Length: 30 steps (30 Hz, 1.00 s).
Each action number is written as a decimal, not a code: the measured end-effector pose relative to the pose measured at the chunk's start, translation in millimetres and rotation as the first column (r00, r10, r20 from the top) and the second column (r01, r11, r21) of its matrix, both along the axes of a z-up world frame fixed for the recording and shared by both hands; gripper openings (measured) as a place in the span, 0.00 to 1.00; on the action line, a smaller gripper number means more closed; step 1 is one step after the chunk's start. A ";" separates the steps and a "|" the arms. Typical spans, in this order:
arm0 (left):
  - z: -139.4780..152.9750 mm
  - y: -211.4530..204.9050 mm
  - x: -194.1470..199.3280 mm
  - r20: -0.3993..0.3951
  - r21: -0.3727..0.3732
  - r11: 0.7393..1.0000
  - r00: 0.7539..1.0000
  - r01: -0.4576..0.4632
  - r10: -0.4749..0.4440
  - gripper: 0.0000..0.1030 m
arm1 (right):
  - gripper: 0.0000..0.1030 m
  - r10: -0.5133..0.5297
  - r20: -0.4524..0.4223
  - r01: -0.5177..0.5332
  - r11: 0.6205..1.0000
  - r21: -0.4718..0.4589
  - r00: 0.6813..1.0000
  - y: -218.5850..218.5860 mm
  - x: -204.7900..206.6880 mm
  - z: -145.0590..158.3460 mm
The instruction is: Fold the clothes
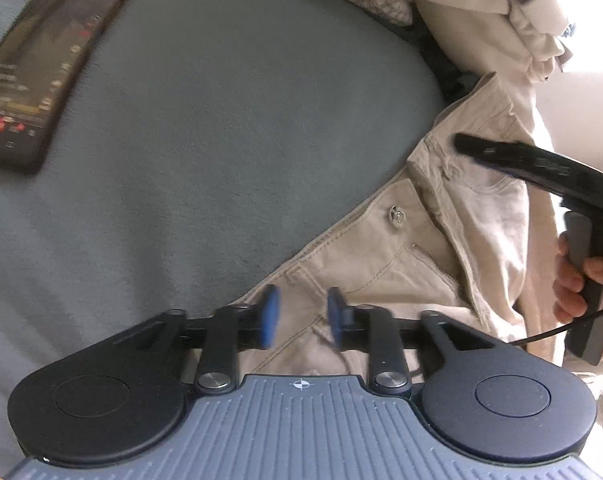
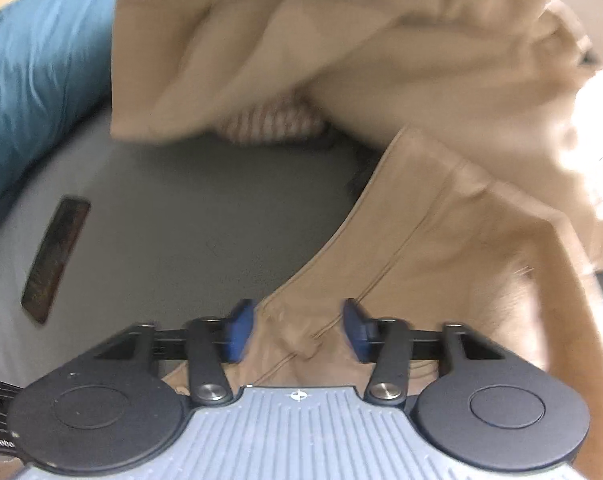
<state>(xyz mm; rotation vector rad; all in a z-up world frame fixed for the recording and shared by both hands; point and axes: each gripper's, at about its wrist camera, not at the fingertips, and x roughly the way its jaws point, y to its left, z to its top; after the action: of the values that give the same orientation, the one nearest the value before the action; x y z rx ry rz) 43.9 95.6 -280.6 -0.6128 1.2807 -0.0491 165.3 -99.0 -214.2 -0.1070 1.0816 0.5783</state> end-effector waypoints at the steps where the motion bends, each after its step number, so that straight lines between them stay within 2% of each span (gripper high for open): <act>1: 1.8 2.7 -0.8 -0.002 -0.001 1.000 1.000 -0.002 0.002 0.38 | 0.53 -0.012 0.015 0.012 1.000 0.022 1.000 -8.4 -0.6 9.0; 5: 8.2 13.1 -4.1 -0.016 0.004 1.000 1.000 -0.014 0.014 0.47 | 0.57 -0.104 0.067 0.099 0.992 0.076 0.992 -47.4 -5.3 40.0; 9: 11.6 21.8 -12.1 -0.062 0.032 0.998 0.997 -0.047 0.049 0.48 | 0.60 -0.216 0.082 0.209 0.974 0.088 0.973 -95.1 -14.7 57.8; 15: 13.7 19.9 -22.1 -0.145 0.062 0.995 0.986 -0.076 0.085 0.51 | 0.61 -0.363 0.022 0.359 0.928 0.102 0.931 -167.2 -37.5 53.2; 19: 3.0 10.8 -32.4 -0.232 -0.013 0.990 0.963 -0.141 0.134 0.60 | 0.61 -0.406 -0.071 0.412 0.890 0.198 0.911 -209.7 -66.5 51.8; 22: -8.5 3.1 -42.5 -0.264 -0.020 0.975 0.942 -0.219 0.206 0.62 | 0.62 -0.408 -0.229 0.464 0.830 0.309 0.884 -238.3 -99.4 40.2; 24: -13.0 -1.2 -47.3 -0.252 0.000 0.966 0.935 -0.259 0.251 0.62 | 0.63 -0.410 -0.362 0.533 0.762 0.368 0.837 -257.5 -125.1 28.1; 26: -15.1 -5.0 -50.2 -0.225 0.017 0.960 0.935 -0.278 0.275 0.62 | 0.64 -0.422 -0.489 0.625 0.674 0.394 0.764 -275.3 -156.0 11.6; 28: -16.2 -8.1 -52.7 -0.199 0.025 0.957 0.936 -0.290 0.289 0.62 | 0.65 -0.463 -0.588 0.733 0.559 0.388 0.663 -297.9 -197.2 -5.7; 30: -17.1 -10.7 -54.6 -0.176 0.025 0.954 0.938 -0.298 0.298 0.62 | 0.65 -0.505 -0.675 0.836 0.421 0.351 0.538 -322.8 -244.2 -23.5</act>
<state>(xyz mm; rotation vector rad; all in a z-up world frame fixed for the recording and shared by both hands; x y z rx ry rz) -10.7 84.9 -297.7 -0.8221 1.3463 0.2609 -78.8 -421.9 -237.7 1.1632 1.2086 0.1482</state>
